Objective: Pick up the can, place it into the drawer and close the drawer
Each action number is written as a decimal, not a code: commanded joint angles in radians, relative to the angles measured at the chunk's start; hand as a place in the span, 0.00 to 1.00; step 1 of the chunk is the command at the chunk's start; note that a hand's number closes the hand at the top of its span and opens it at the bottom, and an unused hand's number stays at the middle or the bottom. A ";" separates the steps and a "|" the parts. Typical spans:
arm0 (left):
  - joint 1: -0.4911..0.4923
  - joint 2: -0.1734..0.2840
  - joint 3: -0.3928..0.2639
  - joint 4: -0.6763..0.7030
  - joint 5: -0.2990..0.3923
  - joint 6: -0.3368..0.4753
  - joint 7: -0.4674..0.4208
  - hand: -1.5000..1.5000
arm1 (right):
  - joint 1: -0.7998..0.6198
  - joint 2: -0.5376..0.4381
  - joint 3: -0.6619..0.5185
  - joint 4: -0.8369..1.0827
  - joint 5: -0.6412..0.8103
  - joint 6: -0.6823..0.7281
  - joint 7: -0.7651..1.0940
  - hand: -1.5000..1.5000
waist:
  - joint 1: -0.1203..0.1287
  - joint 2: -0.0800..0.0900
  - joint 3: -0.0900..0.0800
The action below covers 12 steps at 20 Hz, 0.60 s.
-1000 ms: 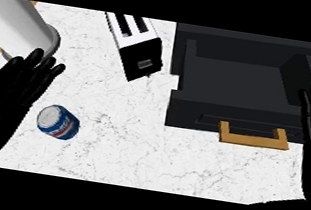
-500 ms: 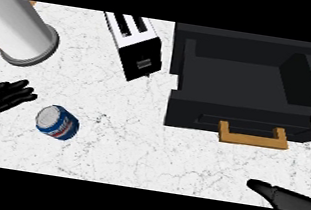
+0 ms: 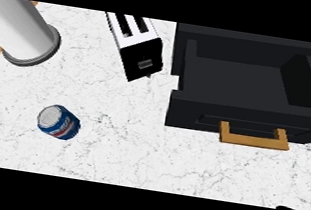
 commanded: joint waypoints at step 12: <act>-0.091 0.201 -0.224 0.176 0.479 -0.050 0.208 0.00 | 0.130 0.000 -0.131 0.034 -0.109 0.169 -0.141 0.00 | 0.000 -0.001 0.002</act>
